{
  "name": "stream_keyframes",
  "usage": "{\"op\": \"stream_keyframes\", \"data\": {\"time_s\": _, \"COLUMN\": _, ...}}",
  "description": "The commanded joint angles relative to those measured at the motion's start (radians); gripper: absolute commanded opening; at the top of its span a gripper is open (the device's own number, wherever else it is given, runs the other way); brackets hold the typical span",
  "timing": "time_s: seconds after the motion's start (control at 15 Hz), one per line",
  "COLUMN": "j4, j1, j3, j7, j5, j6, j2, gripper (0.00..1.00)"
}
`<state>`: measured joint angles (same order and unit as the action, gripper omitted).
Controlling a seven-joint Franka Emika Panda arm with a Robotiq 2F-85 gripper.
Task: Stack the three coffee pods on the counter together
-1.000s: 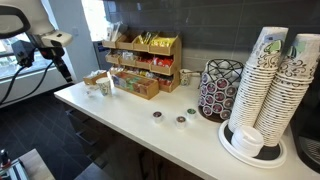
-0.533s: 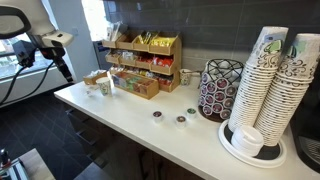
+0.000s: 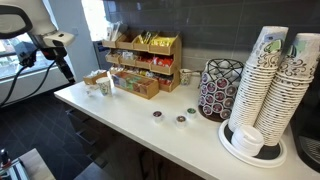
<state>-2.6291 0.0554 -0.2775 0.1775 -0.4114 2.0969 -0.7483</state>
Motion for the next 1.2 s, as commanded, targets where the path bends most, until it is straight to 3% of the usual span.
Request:
{"op": "stream_keyframes", "data": {"time_s": 0.0, "j4": 0.026, "j1": 0.011, "j3": 0.047, "j7": 0.023, "j5": 0.166, "j6": 0.038, "j2": 0.096, "gripper": 1.0}}
{"op": "stream_keyframes", "data": {"time_s": 0.53, "j4": 0.125, "j1": 0.075, "j3": 0.141, "j7": 0.008, "j5": 0.509, "j6": 0.226, "j2": 0.367, "gripper": 1.0}}
{"op": "stream_keyframes", "data": {"time_s": 0.8, "j4": 0.14, "j1": 0.105, "j3": 0.223, "j7": 0.01, "j5": 0.569, "j6": 0.416, "j2": 0.474, "gripper": 1.0}}
{"op": "stream_keyframes", "data": {"time_s": 0.93, "j4": 0.135, "j1": 0.115, "j3": 0.271, "j7": 0.018, "j5": 0.54, "j6": 0.495, "j2": 0.509, "gripper": 1.0}}
{"op": "stream_keyframes", "data": {"time_s": 1.0, "j4": 0.122, "j1": 0.092, "j3": 0.259, "j7": 0.01, "j5": 0.543, "j6": 0.446, "j2": 0.465, "gripper": 1.0}}
{"op": "stream_keyframes", "data": {"time_s": 1.13, "j4": 0.126, "j1": 0.104, "j3": 0.285, "j7": 0.008, "j5": 0.541, "j6": 0.483, "j2": 0.497, "gripper": 1.0}}
